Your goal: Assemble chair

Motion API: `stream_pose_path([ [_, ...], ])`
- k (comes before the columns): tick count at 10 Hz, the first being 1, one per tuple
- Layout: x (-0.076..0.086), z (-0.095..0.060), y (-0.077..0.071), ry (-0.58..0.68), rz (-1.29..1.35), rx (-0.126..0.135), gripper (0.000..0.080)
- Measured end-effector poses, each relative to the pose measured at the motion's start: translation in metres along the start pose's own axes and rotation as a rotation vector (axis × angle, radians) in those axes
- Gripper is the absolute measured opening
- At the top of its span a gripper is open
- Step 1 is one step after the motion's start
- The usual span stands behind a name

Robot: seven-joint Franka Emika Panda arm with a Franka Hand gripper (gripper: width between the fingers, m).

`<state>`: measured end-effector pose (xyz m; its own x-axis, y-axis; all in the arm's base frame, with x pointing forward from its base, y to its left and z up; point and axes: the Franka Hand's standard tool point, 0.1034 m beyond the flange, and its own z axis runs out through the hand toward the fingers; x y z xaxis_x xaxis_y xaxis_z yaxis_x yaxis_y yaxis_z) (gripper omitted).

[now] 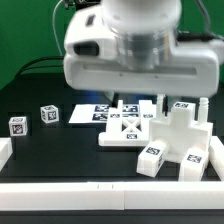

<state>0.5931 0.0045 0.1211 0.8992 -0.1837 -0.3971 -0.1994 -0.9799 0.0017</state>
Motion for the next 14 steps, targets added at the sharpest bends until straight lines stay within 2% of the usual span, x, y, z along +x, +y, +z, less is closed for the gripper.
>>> stream_pose_path([
  [1,-0.012,-0.013,0.003,0.041,-0.005,0.015,0.0649],
  [2,-0.023,-0.018,0.006,0.143,-0.001,0.035,0.0649],
  [3,-0.04,-0.01,0.001,0.172,0.016,0.042,0.0649],
  [5,-0.032,-0.013,-0.003,0.316,0.009,0.053,0.0649],
  [7,-0.035,-0.009,-0.001,0.308,0.015,0.057,0.0649],
  [8,-0.04,-0.002,0.006,0.299,0.03,0.067,0.0649],
  [9,-0.053,0.006,0.017,0.295,0.02,0.068,0.0649],
  [11,-0.077,0.023,0.035,0.303,-0.106,0.048,0.0649],
  [12,-0.087,0.027,0.031,0.328,-0.098,0.033,0.0649],
  [14,-0.087,0.028,0.03,0.324,-0.102,0.033,0.0649],
])
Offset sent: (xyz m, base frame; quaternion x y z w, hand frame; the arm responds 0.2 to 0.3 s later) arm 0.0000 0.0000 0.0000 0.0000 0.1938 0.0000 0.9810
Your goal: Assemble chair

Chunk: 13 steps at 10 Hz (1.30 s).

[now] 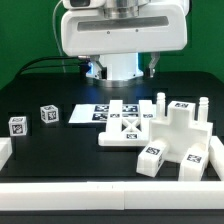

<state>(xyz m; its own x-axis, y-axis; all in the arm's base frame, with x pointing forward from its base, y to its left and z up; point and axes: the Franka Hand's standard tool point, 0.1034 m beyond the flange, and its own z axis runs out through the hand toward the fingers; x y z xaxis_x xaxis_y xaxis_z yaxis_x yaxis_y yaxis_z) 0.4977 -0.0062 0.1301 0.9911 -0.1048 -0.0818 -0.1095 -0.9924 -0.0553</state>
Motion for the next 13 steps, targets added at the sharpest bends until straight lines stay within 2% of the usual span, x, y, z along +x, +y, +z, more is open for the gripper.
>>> stream_pose_path([
  [2,-0.001,0.003,0.002,0.001,-0.017,-0.002,0.0649],
  [3,-0.007,0.014,0.011,0.02,-0.093,-0.003,0.0649],
  [5,-0.044,0.049,0.033,0.009,-0.115,0.006,0.0649],
  [6,-0.053,0.062,0.037,0.004,-0.101,-0.004,0.0649],
  [7,-0.056,0.066,0.034,-0.004,-0.094,-0.006,0.0649],
  [10,-0.057,0.068,0.037,-0.001,-0.09,-0.005,0.0649],
  [13,-0.088,0.111,0.044,-0.08,-0.036,-0.002,0.0649],
])
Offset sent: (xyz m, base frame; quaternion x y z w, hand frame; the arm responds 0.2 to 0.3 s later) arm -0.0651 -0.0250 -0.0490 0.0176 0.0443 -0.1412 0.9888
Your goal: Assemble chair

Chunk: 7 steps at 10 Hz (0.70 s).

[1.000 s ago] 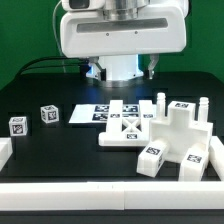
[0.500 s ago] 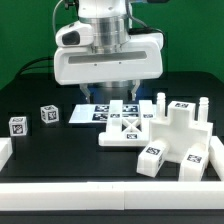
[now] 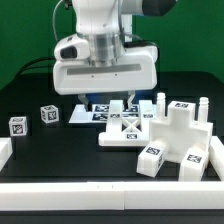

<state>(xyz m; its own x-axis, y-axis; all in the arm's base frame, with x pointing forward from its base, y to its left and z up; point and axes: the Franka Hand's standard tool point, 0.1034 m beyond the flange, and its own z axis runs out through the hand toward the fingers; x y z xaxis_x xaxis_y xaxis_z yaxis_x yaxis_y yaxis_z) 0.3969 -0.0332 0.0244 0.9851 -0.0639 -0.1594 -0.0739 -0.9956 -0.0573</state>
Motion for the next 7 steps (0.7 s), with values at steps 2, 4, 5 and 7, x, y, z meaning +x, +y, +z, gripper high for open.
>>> stream_pose_path([
  [2,-0.0047,0.0098,-0.0022,0.0,-0.008,-0.014,0.0649],
  [4,-0.0047,0.01,-0.0022,0.0,-0.006,-0.014,0.0649],
  [5,-0.0047,0.01,-0.0022,0.0,-0.005,-0.014,0.0649],
  [7,-0.0044,0.008,-0.0033,-0.002,-0.004,-0.011,0.0649],
])
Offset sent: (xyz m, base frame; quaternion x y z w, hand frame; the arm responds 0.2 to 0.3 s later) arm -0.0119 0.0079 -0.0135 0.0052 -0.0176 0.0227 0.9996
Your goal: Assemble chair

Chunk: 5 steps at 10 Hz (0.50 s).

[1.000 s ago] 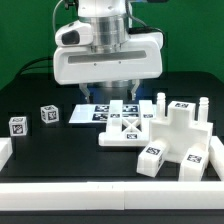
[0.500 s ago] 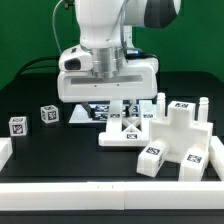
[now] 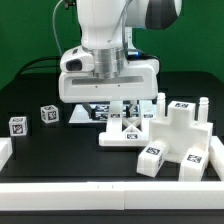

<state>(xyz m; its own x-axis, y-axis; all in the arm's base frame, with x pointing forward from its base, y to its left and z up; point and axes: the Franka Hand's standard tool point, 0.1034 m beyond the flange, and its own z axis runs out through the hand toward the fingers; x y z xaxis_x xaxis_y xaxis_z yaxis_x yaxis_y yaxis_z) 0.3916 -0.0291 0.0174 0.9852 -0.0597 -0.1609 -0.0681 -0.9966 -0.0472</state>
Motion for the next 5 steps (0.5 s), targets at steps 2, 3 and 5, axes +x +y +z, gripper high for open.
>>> stream_pose_path([
  [2,0.0012,-0.0072,-0.002,-0.005,0.0,0.013,0.0649],
  [3,0.0002,-0.0053,-0.0016,-0.01,0.001,0.012,0.0649],
  [5,-0.0027,-0.0067,-0.0025,-0.029,0.007,0.025,0.0649],
])
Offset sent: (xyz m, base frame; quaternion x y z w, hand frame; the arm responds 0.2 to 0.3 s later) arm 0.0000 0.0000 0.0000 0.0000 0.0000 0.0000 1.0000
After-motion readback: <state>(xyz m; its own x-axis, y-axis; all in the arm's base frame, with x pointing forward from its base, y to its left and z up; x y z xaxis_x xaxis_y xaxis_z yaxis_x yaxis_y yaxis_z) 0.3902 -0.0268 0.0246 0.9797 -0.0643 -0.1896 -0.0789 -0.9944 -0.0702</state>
